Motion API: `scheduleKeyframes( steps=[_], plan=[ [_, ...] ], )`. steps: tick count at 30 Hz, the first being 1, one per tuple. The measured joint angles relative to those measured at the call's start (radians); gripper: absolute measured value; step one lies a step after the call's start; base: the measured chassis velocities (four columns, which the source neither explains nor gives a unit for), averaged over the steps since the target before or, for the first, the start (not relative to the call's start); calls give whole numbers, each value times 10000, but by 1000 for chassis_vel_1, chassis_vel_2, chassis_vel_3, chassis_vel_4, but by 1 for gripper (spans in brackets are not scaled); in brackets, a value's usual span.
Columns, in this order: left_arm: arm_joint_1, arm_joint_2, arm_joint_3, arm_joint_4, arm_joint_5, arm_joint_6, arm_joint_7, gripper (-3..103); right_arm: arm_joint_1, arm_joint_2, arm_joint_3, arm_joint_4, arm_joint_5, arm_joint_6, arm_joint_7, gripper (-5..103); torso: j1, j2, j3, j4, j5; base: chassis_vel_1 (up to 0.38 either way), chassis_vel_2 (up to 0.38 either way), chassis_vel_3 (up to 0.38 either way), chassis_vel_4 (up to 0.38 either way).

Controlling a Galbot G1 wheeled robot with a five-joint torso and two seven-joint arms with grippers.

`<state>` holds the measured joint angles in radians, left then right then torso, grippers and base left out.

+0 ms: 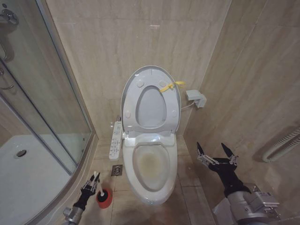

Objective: Open the toilet lid, clean the toilet bowl with a toilet brush, close the toilet lid, and flush.

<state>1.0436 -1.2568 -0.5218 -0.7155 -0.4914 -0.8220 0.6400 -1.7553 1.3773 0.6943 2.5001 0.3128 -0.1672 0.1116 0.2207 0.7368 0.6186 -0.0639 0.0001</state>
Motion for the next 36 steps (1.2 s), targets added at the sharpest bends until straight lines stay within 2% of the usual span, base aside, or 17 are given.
scheduleKeyframes(
  steps=[9,15,27,36],
  plan=[
    [647,-176,-340,-122,806,-67,-51,21,0,-1,0,0,0,0,0,100,-1,4,-3,-2,9,0,0,0,0],
    [1149,-246,-507,-439,866,-71,-98,21,0,-1,0,0,0,0,0,100,-2,4,-2,2,6,0,0,0,0],
    [1858,-432,-760,-1041,55,-18,-341,21,0,-1,0,0,0,0,0,100,0,0,0,2,-3,0,0,0,0],
    [1829,-379,-625,-1040,-101,11,-434,21,0,0,0,0,0,0,0,100,0,0,0,0,0,0,0,0,0]
  ],
)
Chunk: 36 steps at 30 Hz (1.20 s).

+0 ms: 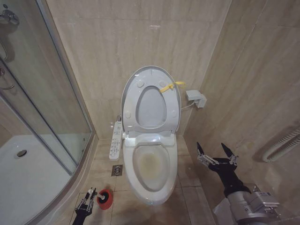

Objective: Open the toilet lid, clean the toilet bowl with a toilet brush, close the toilet lid, and flush.

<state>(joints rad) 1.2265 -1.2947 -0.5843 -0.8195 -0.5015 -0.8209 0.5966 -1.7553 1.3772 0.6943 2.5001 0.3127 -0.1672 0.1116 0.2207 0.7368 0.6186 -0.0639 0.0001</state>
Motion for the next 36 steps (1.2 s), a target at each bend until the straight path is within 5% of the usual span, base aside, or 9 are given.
scheduleKeyframes(
  steps=[8,9,16,17,21,23,24,31,36],
  plan=[
    [-212,82,189,91,199,112,-91,21,5,1,1,2,0,4,0,100,4,-4,3,-6,-16,0,0,0,0],
    [-268,118,195,94,187,102,-100,36,-6,-1,0,0,0,-4,0,100,2,-3,2,-2,-2,0,0,0,0],
    [-311,209,301,24,186,86,-109,36,0,-1,0,0,0,-1,0,100,2,-3,1,1,2,0,0,0,0],
    [-282,215,307,-17,192,82,-107,64,0,-1,1,1,0,-1,0,100,2,-2,1,1,-2,0,0,0,0],
    [-135,218,283,-226,185,73,-109,64,0,0,0,1,0,-1,0,100,1,-2,1,1,-3,0,0,0,0],
    [97,181,211,-679,110,69,-292,64,0,0,0,1,0,0,0,100,1,-1,0,0,-3,0,0,0,0],
    [265,139,172,-1075,81,69,-529,90,-1,-1,0,0,0,0,0,100,0,-1,1,3,-3,0,0,0,0],
    [1156,-35,29,-3782,-28,97,-1563,90,0,-1,0,-1,0,0,0,100,0,0,0,2,-2,0,0,0,0],
    [1880,-160,-8,-6291,22,724,-2104,100,0,0,0,-1,0,0,0,100,0,0,0,0,-2,0,0,0,0]
  ],
)
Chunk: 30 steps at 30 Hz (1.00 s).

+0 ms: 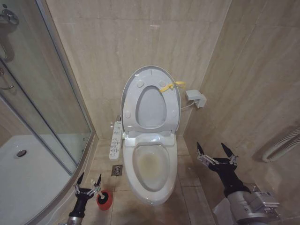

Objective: Open the toilet lid, clean the toilet bowl with a toilet brush, close the toilet lid, and flush.

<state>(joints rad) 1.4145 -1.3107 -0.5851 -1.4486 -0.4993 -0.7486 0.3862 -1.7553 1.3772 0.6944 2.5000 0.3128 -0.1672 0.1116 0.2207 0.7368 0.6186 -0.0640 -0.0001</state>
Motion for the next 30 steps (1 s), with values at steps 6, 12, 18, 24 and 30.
scheduleKeyframes(
  steps=[6,12,18,24,30],
  plan=[
    [615,-101,54,-2167,653,719,-1846,100,0,-2,0,0,0,0,-1,100,0,1,0,0,1,0,0,0,0],
    [1681,-222,408,-5271,1410,2471,-3991,100,0,0,0,0,0,0,0,100,-1,1,0,1,3,0,0,0,0],
    [2440,-294,711,-7219,1809,3777,-4877,100,0,0,0,-1,0,0,0,100,-1,1,-1,0,3,0,0,0,0],
    [3466,-263,865,-8943,2384,4788,-5269,100,0,0,0,-1,0,0,0,100,-1,0,-1,1,3,0,0,0,0],
    [4088,-419,946,-9931,3092,5802,-5837,100,0,0,0,-1,0,0,0,100,-1,0,0,-1,0,0,0,0,0]
  ],
)
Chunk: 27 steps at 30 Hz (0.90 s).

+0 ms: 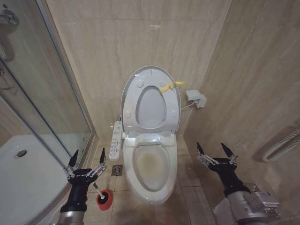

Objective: Open the toilet lid, clean the toilet bowl with a toilet brush, close the toilet lid, and flush.

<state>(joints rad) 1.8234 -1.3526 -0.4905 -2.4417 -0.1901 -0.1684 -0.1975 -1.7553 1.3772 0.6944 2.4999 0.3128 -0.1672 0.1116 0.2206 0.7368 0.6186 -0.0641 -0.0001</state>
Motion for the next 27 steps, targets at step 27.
scheduleKeyframes(
  steps=[27],
  plan=[
    [1856,-671,-222,-627,1225,320,-160,100,0,0,0,0,0,0,0,100,1,0,0,2,1,0,0,0,0]
  ],
)
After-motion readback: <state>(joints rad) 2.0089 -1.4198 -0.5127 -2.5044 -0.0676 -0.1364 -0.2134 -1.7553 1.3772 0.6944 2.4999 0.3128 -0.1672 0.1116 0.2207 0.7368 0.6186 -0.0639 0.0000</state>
